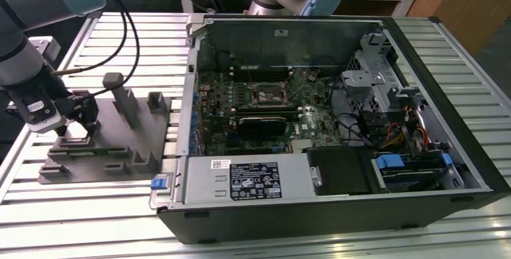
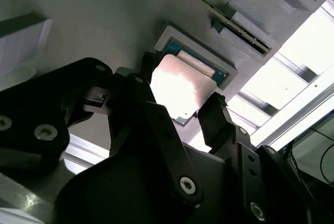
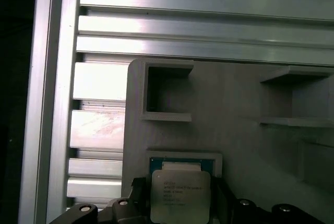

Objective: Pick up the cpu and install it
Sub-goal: 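Pick up the cpu and move it towards the insertion slot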

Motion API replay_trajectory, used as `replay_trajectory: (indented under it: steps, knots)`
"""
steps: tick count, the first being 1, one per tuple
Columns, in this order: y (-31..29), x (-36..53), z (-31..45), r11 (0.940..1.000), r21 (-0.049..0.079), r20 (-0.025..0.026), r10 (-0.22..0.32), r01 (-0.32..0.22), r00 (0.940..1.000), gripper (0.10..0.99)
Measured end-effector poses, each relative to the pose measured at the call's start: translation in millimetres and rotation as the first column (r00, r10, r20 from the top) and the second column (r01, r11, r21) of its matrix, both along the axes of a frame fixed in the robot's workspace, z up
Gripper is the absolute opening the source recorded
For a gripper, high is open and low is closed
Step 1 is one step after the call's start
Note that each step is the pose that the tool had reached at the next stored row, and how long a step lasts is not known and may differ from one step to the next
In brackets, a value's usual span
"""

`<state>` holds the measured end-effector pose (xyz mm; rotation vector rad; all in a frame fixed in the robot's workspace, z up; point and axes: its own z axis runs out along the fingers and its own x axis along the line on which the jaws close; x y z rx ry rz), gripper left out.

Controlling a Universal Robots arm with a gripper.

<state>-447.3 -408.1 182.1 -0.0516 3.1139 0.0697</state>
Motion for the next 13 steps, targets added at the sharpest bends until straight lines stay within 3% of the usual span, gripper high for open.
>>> replay_trajectory:
  steps: [13]
  knots:
    - [0.0,0.0,0.4,1.0,0.0,0.0,0.0,0.0,1.0,0.608]
